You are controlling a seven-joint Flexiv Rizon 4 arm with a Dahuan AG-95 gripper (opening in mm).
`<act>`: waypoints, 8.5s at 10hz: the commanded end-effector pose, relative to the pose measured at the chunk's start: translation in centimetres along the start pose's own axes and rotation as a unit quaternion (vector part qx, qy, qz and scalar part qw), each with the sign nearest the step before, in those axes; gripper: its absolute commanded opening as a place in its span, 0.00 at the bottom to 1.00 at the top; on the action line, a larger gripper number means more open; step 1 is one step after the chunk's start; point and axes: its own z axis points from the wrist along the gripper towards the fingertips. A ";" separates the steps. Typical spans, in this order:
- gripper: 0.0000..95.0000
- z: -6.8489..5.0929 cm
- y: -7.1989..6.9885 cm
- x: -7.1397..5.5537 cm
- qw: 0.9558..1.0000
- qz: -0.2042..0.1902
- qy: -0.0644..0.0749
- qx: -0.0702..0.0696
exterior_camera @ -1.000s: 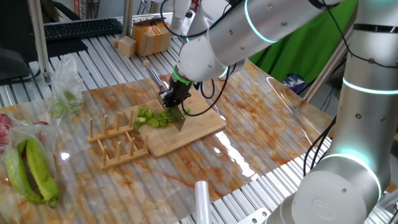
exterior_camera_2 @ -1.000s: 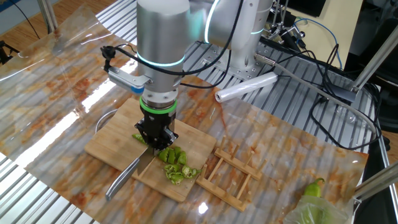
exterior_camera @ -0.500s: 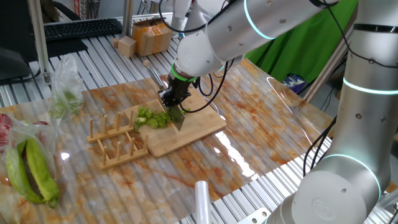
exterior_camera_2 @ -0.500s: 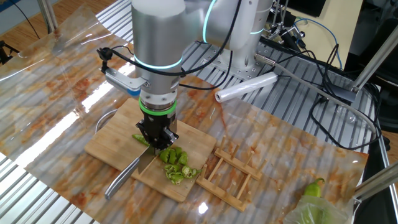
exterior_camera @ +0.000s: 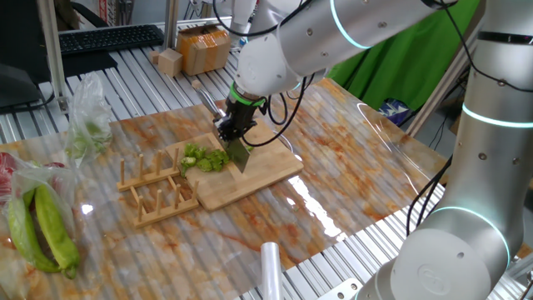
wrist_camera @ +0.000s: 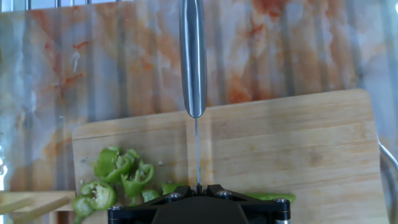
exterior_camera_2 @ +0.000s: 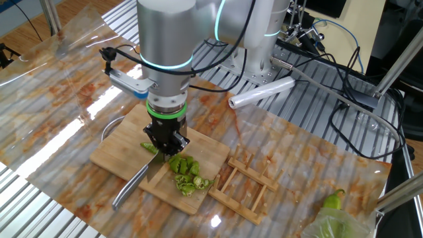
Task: Chop the chili peppers
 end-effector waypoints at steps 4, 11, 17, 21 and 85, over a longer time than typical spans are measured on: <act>0.00 -2.1 -0.7 -0.6 1.000 -0.026 0.012 0.006; 0.00 -1.3 -1.8 -0.3 0.999 -0.046 0.006 0.007; 0.00 3.5 -1.2 -0.2 0.999 -0.045 -0.004 0.007; 0.00 2.7 -1.3 -0.1 0.999 -0.035 -0.011 0.004; 0.00 1.0 -1.7 -0.8 0.998 -0.059 -0.020 0.008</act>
